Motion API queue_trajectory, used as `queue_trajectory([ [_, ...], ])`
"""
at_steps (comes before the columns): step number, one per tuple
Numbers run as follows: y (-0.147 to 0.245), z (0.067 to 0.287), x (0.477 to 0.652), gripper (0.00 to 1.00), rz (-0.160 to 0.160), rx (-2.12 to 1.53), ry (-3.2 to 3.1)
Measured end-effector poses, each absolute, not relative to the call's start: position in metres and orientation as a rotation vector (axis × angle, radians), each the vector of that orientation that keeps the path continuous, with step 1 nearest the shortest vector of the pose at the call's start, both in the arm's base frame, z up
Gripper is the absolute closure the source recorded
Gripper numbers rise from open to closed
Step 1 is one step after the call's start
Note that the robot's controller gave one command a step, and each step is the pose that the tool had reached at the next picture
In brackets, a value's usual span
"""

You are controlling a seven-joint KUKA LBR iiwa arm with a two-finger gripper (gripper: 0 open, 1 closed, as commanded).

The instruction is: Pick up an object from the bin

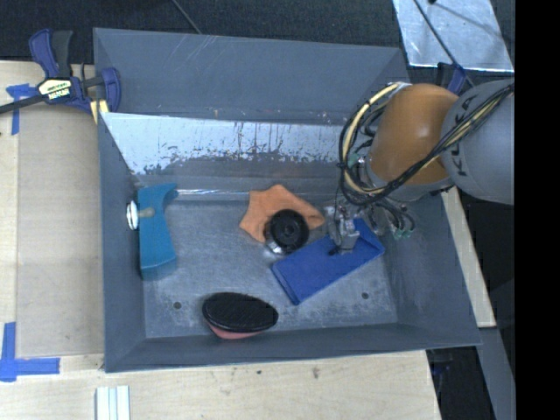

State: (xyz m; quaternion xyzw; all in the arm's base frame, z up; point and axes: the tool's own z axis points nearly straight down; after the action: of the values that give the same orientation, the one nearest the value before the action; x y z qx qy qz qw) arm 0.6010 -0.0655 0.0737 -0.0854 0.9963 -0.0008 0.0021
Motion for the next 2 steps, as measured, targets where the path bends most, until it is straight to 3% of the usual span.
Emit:
queue_trajectory([
  [1,-0.0646,0.0731,0.6018,0.0,-0.002,-0.268,3.121],
  [2,-0.0645,0.073,0.6017,0.0,-0.002,-0.269,3.121],
])
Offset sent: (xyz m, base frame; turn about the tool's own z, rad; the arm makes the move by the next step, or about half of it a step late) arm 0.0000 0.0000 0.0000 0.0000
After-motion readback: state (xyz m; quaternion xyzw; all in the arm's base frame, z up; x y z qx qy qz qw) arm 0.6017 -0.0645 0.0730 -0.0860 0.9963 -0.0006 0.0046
